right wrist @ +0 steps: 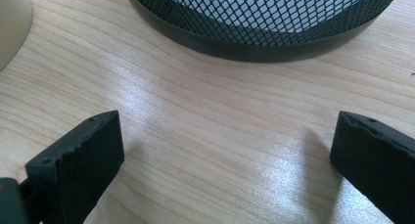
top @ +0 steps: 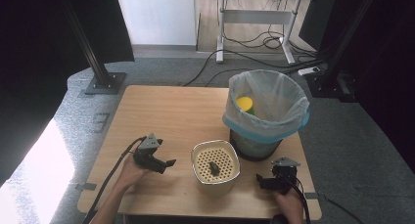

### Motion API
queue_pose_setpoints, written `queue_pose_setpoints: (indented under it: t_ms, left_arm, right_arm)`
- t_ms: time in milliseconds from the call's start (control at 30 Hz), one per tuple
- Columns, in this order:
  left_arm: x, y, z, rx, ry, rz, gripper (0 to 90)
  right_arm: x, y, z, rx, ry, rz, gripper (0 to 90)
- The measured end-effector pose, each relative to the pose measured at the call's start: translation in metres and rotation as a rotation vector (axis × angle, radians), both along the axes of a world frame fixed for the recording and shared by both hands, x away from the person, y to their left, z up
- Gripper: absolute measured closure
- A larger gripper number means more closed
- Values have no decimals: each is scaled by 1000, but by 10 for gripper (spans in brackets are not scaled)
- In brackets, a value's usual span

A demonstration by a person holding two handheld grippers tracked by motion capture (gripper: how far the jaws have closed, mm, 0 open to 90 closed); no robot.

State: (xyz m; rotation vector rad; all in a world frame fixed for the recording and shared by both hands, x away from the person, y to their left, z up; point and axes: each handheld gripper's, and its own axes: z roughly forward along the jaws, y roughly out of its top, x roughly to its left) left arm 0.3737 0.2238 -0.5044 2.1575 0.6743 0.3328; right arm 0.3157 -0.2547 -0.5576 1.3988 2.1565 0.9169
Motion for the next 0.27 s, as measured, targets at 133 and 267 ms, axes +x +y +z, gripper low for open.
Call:
queue_pose_setpoints:
  t_ms: [133, 267]
  left_arm:
    - [-5, 2, -25, 24, 51, 12, 0]
    - [-6, 3, -36, 75, 68, 15, 0]
  right_arm:
    - [0, 0, 0, 0, -1, 0, 0]
    - [0, 0, 0, 0, 0, 0, 0]
